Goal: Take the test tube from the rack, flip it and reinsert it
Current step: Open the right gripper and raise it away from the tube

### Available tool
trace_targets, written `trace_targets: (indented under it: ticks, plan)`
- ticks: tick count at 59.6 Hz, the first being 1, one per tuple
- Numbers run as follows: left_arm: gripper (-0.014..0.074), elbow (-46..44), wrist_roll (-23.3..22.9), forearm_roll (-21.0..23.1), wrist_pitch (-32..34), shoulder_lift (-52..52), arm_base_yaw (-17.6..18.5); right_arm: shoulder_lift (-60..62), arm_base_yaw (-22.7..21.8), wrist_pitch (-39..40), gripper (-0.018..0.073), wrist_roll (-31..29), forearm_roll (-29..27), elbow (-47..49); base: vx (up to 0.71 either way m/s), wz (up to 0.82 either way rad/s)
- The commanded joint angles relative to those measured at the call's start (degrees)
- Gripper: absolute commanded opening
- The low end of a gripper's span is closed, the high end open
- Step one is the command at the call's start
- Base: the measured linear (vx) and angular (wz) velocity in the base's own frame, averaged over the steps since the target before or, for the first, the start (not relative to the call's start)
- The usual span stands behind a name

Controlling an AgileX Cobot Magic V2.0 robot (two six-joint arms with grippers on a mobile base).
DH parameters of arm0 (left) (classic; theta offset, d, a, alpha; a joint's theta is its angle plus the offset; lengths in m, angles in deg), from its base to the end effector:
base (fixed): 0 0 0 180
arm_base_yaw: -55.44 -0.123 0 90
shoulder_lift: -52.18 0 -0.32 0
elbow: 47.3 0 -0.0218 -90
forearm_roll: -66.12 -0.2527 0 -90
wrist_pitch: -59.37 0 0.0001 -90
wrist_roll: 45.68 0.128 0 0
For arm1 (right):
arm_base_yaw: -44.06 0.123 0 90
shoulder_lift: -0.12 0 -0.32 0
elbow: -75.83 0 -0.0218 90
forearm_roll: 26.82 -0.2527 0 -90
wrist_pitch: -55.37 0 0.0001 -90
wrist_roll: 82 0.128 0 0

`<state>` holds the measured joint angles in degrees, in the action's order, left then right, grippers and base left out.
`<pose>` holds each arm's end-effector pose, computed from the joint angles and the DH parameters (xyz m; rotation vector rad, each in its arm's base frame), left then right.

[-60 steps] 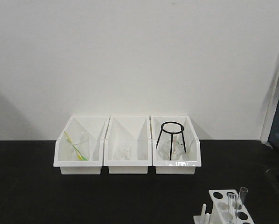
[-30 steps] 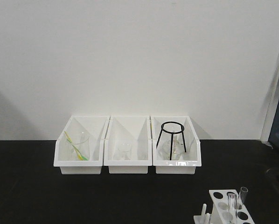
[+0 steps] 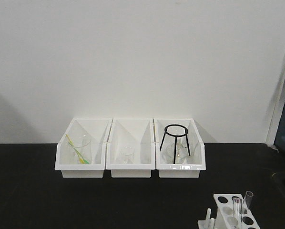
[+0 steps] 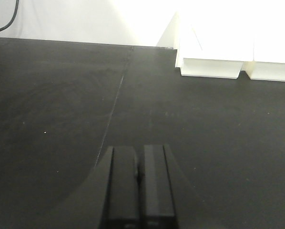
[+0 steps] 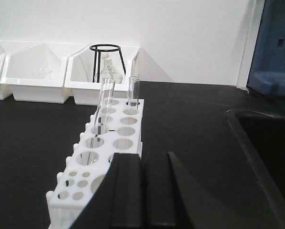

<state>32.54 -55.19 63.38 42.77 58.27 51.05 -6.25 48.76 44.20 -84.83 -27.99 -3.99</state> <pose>0.0569 0.0061 0.1688 -0.1855 1.7796 -0.0190 0.0594 0.0054 0.1806 -0.0975 1.6966 0.0427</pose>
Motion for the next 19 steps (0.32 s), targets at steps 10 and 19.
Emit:
trace_targets:
  ticks: [10,19]
  plan:
    - [-0.0006,0.1,0.0,0.2,5.0,-0.7,0.4,0.4,-0.1,4.6,-0.0012,0.0,0.1,-0.1,0.00,0.00]
    - [-0.0006,0.1,0.0,0.2,5.0,-0.7,0.4,0.4,-0.1,4.6,-0.0012,0.0,0.1,-0.1,0.00,0.00]
